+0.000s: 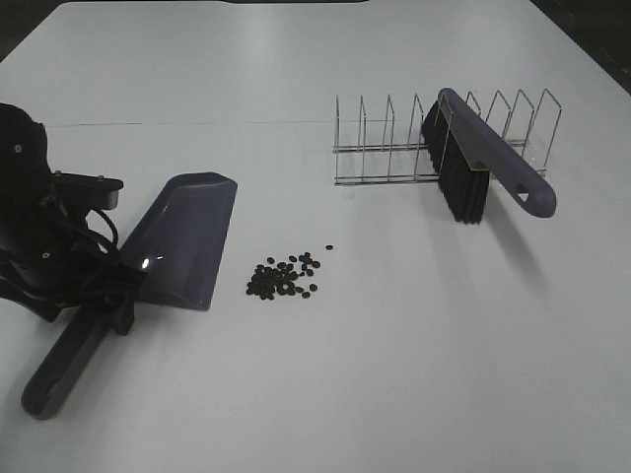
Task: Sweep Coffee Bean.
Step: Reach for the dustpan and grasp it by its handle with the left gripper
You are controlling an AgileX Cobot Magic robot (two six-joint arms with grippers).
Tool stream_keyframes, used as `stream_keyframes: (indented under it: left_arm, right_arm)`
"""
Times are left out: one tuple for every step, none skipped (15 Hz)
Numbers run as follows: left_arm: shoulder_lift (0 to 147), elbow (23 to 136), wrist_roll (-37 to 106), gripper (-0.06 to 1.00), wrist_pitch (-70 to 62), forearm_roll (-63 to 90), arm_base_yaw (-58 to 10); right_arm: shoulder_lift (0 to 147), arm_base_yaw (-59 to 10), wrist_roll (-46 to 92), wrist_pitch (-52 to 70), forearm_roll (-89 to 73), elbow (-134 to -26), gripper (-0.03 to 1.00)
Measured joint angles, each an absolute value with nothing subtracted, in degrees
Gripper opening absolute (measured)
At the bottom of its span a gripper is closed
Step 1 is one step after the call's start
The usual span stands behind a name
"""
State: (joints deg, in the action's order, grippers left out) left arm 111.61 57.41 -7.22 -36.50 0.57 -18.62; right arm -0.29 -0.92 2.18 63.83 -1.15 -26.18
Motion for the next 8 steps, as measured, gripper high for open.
stream_keyframes:
  left_arm:
    - [112.41, 58.10, -7.22, 0.69, -36.50, 0.57, -18.96]
    - [113.16, 58.67, -7.22, 0.67, -36.50, 0.69, -19.25]
    - [113.45, 58.96, -7.22, 0.64, -36.44, 0.86, -19.37]
    - [113.50, 59.01, -7.22, 0.61, -36.10, 1.09, -19.42]
    - [113.67, 59.01, -7.91, 0.53, -35.47, 1.78, -19.42]
    - [113.67, 59.07, -8.14, 0.44, -35.24, 1.78, -19.42]
    - [113.67, 59.13, -8.31, 0.33, -35.07, 1.72, -19.42]
    - [113.67, 59.13, -8.31, 0.32, -34.78, 1.60, -19.42]
  right_arm:
    - [-0.29, -0.92, 2.18, 63.83, -1.15, -26.18, 0.54]
    - [-0.29, -0.92, 2.18, 63.83, -1.15, -26.18, 0.54]
    - [-0.29, -0.92, 2.18, 63.83, -1.15, -26.18, 0.54]
    - [-0.29, -0.92, 2.18, 63.83, -1.15, -26.18, 0.54]
    - [-0.29, -0.92, 2.18, 63.83, -1.15, -26.18, 0.54]
    - [-0.29, -0.92, 2.18, 63.83, -1.15, -26.18, 0.54]
    - [-0.29, -0.92, 2.18, 63.83, -1.15, -26.18, 0.54]
    - [-0.29, -0.92, 2.18, 63.83, -1.15, -26.18, 0.54]
